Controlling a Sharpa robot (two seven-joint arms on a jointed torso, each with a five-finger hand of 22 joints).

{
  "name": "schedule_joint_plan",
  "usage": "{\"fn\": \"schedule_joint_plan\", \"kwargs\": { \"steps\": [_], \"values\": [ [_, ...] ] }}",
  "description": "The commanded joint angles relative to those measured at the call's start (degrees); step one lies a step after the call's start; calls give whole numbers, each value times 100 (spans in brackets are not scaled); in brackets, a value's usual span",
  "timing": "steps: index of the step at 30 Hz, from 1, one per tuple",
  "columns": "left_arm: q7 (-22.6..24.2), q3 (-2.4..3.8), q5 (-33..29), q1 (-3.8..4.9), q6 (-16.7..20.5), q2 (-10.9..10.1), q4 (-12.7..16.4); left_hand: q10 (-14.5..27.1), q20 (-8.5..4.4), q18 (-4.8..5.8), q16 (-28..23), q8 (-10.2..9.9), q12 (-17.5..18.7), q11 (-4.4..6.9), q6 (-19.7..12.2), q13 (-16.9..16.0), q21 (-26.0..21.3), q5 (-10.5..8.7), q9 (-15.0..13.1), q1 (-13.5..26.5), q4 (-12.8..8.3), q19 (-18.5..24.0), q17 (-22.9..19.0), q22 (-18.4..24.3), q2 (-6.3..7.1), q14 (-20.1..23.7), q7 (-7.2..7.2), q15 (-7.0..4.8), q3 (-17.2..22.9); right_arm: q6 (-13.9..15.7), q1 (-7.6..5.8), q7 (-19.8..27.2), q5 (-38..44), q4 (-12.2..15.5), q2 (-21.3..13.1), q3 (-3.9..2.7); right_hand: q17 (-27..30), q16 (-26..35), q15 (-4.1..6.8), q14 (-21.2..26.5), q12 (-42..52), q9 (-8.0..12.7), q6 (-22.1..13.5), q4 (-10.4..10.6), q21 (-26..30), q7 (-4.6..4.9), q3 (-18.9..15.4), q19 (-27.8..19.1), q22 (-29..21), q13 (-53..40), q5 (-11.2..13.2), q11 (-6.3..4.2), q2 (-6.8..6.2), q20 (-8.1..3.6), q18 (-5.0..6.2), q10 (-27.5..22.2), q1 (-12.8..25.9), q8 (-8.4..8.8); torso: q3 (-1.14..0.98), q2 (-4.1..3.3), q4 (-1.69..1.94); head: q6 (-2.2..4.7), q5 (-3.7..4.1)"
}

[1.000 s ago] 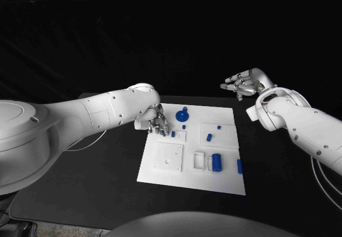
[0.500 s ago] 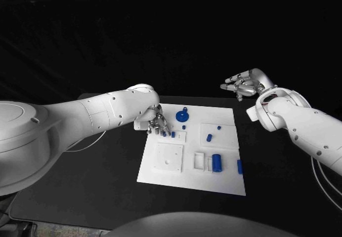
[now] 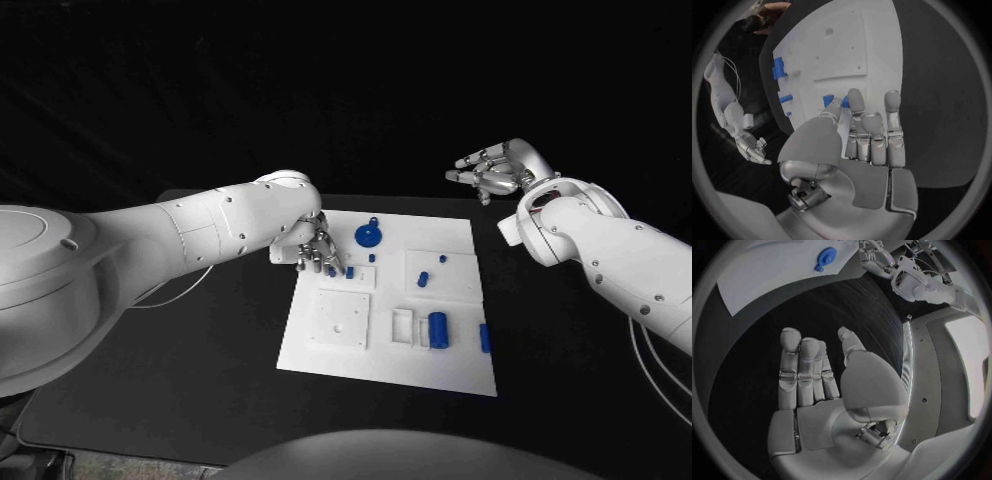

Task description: Assemble the parts on the task board

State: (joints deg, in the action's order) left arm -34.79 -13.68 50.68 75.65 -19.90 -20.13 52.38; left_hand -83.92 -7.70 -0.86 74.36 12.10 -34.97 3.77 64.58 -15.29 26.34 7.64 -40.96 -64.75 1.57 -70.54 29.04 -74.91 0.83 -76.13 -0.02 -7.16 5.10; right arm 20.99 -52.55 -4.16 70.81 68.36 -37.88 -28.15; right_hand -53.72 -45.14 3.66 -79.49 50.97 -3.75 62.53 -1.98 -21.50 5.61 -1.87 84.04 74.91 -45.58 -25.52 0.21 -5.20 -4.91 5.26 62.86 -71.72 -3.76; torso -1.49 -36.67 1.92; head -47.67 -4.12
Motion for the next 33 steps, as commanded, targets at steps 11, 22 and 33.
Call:
{"fn": "schedule_joint_plan", "kwargs": {
  "steps": [11,22,33],
  "values": [
    [27,0,-40,-1,-26,-178,146,-137,-7,25,49,130,0,-108,-495,30,-45,-240,582,73,332,-11,-53,-92,498,74,173,46,202,-45,7,32,10,7,-17,-1,12,-2,-5,43,19,10,-73,16,33,-4,-40,88,216,16,-40,-10,6,22,85,-35,35,22,4,0,1,9,32],
    [58,1,-385,-1,-56,-241,234,-137,38,-11,40,-33,64,-201,-1003,39,-88,-486,3399,102,930,-4,-55,-96,961,116,362,98,214,-38,18,34,7,9,-28,0,22,7,-18,56,4,10,-180,10,41,21,-54,89,217,34,-44,6,4,33,93,-47,29,19,-1,1,1,19,30],
    [281,7,-414,9,431,-433,359,-146,35,-8,3,117,99,-198,-918,36,-92,-459,3632,-59,846,-23,-49,-91,723,94,368,97,310,-46,38,38,0,9,-37,0,27,11,-19,58,-10,9,-182,9,52,21,-59,87,216,53,-46,7,9,36,97,-45,27,18,-3,6,-1,48,50]
  ]
}}
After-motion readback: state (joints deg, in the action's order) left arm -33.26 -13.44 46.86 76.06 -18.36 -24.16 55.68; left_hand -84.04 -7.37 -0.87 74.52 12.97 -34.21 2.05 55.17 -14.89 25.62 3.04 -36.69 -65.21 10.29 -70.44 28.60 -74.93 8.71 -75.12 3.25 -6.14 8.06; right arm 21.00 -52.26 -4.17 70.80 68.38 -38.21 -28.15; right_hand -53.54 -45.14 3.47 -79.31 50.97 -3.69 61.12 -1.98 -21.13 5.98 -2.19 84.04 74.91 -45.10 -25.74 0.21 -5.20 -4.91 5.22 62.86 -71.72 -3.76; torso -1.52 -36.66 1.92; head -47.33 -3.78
